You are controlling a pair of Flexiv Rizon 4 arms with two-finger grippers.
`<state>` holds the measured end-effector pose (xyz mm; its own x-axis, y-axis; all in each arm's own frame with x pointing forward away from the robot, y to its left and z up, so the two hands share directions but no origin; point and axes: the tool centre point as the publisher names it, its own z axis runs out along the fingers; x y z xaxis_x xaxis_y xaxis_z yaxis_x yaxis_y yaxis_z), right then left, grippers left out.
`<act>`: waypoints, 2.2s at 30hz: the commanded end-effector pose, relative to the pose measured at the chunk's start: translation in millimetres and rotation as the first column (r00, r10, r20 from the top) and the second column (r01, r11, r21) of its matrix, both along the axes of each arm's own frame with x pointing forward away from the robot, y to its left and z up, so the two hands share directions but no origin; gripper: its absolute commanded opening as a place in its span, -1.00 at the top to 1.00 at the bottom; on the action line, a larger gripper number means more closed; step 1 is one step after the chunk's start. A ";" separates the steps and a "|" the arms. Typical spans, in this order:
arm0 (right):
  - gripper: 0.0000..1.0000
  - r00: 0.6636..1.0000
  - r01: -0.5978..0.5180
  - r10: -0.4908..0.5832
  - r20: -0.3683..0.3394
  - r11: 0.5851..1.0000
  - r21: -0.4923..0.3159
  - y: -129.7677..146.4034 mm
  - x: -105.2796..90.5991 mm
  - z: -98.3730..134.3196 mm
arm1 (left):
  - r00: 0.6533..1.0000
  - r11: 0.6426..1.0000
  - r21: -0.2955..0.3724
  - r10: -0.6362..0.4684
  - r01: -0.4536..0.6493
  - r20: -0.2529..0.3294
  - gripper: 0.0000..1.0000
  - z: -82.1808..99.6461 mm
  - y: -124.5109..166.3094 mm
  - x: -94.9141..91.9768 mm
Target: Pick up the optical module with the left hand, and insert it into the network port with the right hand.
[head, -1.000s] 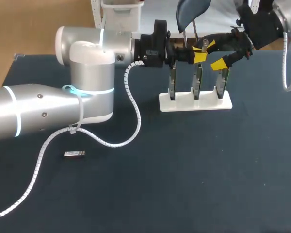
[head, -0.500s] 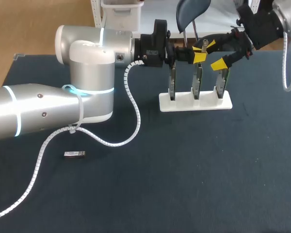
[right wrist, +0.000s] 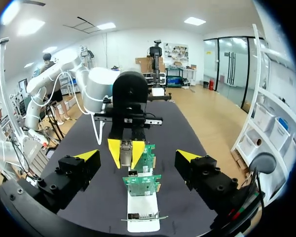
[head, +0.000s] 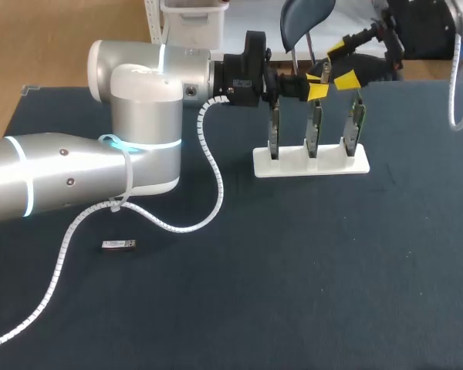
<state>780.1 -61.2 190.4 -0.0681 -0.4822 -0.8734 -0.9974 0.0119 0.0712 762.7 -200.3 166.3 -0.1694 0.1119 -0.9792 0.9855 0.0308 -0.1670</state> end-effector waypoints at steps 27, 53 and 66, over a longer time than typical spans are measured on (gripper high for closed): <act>-1.00 0.998 -0.063 0.064 -0.017 0.997 0.055 15.0 -10.2 3.8 | 1.000 1.000 0.002 -0.003 0.003 -0.001 1.00 0.1 -0.8 1.8; 1.00 0.998 -0.067 0.067 -0.011 0.997 0.043 17.8 -13.5 1.0 | 1.000 1.000 0.002 -0.003 0.003 -0.001 1.00 0.1 -0.8 1.8; 1.00 0.998 -0.062 0.062 -0.006 0.997 0.045 16.5 -14.5 1.2 | 1.000 1.000 -0.001 -0.010 0.010 -0.007 -1.00 -0.2 0.8 2.3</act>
